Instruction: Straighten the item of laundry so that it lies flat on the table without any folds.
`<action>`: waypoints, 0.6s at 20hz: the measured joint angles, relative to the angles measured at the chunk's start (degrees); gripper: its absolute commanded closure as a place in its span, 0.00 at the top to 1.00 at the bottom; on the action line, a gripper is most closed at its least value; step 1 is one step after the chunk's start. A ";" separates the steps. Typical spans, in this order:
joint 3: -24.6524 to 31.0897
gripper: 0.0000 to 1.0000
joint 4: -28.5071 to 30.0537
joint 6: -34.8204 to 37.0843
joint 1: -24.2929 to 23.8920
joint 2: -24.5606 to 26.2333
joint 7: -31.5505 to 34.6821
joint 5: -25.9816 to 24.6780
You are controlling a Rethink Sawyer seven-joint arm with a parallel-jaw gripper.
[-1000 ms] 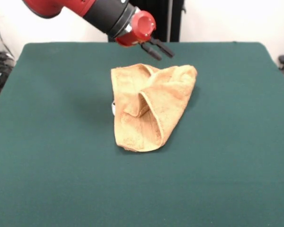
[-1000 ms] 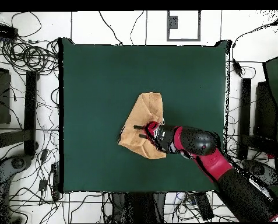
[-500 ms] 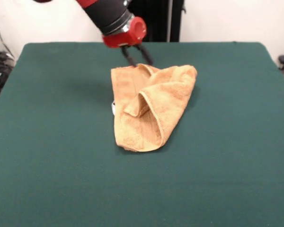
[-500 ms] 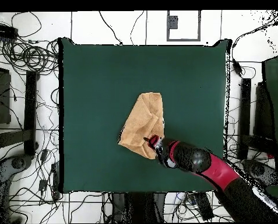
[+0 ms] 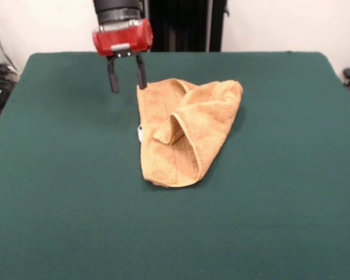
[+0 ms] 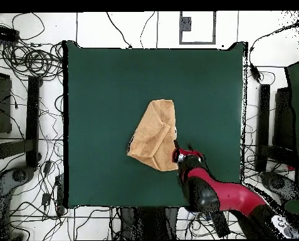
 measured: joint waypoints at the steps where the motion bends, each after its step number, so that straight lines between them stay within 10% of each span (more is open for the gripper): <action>1: -1.25 1.00 0.71 -3.26 0.48 0.01 0.00 -0.06; 12: -12.38 1.00 13.39 -28.76 2.73 4.58 0.00 -1.77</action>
